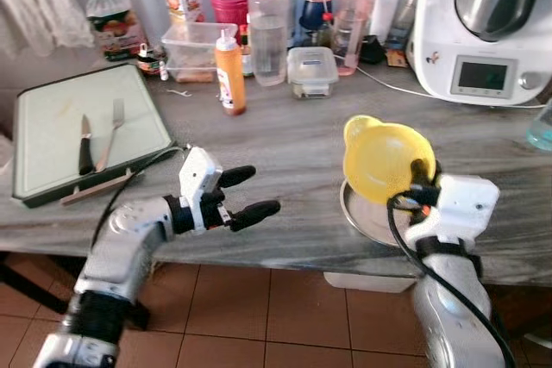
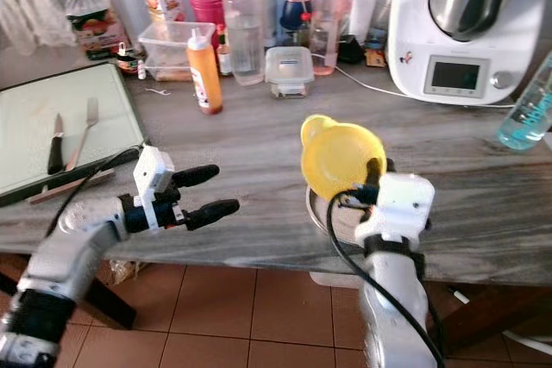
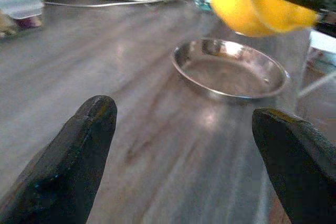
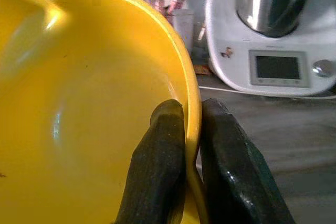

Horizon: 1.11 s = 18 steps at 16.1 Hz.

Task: Setting the table

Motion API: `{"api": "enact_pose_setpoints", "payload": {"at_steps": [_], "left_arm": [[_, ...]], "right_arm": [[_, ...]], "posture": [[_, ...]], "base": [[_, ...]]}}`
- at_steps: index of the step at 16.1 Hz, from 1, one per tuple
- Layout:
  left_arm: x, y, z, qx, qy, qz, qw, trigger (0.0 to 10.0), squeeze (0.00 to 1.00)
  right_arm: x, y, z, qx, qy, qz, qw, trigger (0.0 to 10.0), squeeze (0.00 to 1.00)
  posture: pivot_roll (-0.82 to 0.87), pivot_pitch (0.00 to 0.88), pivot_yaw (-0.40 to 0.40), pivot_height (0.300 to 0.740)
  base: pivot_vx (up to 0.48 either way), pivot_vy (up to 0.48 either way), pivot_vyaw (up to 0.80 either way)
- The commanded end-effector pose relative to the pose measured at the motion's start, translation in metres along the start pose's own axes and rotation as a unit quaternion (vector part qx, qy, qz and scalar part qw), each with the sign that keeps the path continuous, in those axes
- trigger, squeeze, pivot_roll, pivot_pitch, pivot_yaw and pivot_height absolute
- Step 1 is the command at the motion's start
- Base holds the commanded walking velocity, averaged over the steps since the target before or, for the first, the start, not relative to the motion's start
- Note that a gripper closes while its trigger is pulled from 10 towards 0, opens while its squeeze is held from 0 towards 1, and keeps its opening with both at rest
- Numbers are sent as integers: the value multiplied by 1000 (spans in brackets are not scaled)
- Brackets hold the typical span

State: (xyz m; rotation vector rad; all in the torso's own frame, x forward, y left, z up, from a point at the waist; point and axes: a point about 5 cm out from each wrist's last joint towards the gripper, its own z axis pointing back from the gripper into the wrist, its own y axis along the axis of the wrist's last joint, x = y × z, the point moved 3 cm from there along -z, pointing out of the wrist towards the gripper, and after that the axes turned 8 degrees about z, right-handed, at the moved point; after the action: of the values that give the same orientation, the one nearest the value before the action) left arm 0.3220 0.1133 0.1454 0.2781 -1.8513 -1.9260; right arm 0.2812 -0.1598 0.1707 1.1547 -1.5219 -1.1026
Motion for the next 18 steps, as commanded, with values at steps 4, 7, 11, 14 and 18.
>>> {"api": "enact_pose_setpoints", "payload": {"at_steps": [4,7,11,14,18], "left_arm": [[3,3,-4,-18,-25,-11,999,10000,0],[8,1,-5,-27,-43,-8,999,10000,0],[9,0,-3,-28,-42,-8,999,10000,0],[11,-3,-3,-31,-47,-5,998,10000,0],[13,-4,-4,-36,-52,-5,998,10000,0]], "right_arm": [[-20,3,-13,-20,19,-77,997,10000,0],[-39,4,-29,-49,23,-141,989,10000,0],[-36,-5,-34,-108,-6,-179,978,10000,0],[-32,-10,-34,-133,-25,-217,967,10000,0],[-43,-12,-37,-153,-7,-245,958,10000,0]], "posture": [[51,78,28,740],[60,81,31,740],[69,85,31,740],[67,87,34,740],[69,88,42,740]], "base": [[0,0,0],[0,0,0],[0,0,0],[0,0,0],[0,0,0]]}}
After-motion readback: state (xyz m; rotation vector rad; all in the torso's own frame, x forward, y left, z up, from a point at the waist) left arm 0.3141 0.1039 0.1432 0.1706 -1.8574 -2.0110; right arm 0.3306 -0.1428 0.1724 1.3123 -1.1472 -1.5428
